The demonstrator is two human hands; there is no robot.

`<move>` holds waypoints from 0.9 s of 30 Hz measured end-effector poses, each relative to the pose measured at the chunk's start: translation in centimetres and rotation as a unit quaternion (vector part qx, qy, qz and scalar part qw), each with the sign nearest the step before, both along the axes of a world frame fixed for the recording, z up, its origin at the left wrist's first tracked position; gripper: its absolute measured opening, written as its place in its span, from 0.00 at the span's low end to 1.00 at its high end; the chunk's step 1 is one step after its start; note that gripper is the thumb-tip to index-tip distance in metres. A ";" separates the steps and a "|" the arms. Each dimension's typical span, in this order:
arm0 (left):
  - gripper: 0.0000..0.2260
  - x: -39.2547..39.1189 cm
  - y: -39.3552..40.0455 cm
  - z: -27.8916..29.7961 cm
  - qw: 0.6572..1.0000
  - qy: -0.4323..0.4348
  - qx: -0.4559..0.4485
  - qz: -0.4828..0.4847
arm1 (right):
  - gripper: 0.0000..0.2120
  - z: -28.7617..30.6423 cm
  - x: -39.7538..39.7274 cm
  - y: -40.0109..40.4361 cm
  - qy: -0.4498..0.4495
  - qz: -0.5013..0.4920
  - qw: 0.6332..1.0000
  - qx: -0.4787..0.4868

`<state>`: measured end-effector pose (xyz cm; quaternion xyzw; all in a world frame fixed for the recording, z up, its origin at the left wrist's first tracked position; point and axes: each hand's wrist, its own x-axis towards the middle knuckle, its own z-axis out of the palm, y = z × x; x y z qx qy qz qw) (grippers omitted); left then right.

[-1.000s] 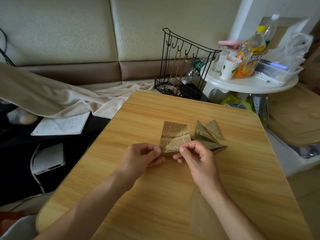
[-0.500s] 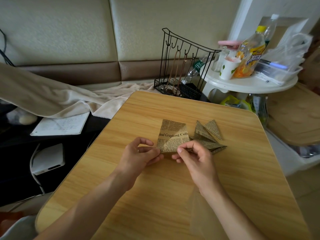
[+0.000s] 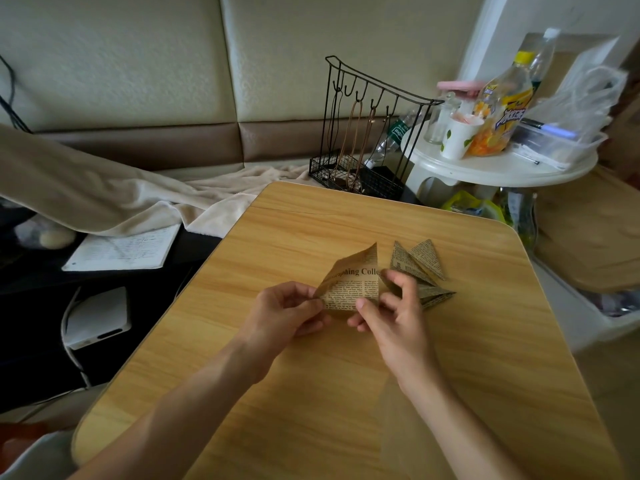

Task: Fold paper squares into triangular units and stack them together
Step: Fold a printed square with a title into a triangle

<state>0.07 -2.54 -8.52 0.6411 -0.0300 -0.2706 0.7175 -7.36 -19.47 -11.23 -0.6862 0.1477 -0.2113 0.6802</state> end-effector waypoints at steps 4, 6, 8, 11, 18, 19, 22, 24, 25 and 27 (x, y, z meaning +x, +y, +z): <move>0.05 -0.2 -0.1 0.1 1.000 -0.001 -0.009 0.008 | 0.24 0.2 0.0 0.4 -0.002 0.015 1.000 0.007; 0.06 -0.2 -0.1 0.0 1.000 -0.016 -0.005 0.011 | 0.25 0.1 -0.1 0.5 0.015 0.013 1.000 0.002; 0.06 -0.2 -0.1 -0.1 0.999 -0.048 0.015 -0.001 | 0.26 0.1 -0.1 0.5 0.028 0.009 1.000 0.000; 0.05 -0.2 -0.1 -0.3 0.992 -0.108 0.055 -0.021 | 0.25 0.2 -0.1 0.3 0.033 0.006 0.999 0.003; 0.06 -0.1 0.1 -0.6 0.948 -0.262 0.167 -0.067 | 0.25 0.1 -0.2 0.2 0.025 0.010 0.999 0.026; 0.07 -0.2 0.1 -0.6 0.946 -0.268 0.171 -0.066 | 0.25 0.1 -0.2 0.2 0.025 0.010 0.999 0.029; 0.08 -0.1 0.2 -0.5 0.944 -0.274 0.175 -0.048 | 0.23 -0.1 -0.1 0.0 0.021 0.010 0.999 0.040; 0.09 -0.1 0.2 -0.4 0.940 -0.286 0.183 -0.040 | 0.23 -0.2 -0.2 -0.1 0.018 0.010 0.999 0.044; 0.10 -0.1 0.2 -0.4 0.934 -0.299 0.191 -0.036 | 0.22 -0.2 -0.2 -0.1 0.016 0.011 0.999 0.045; 0.10 -0.3 0.2 -0.4 0.920 -0.332 0.207 -0.027 | 0.21 -0.2 -0.2 -0.2 0.013 0.012 0.999 0.051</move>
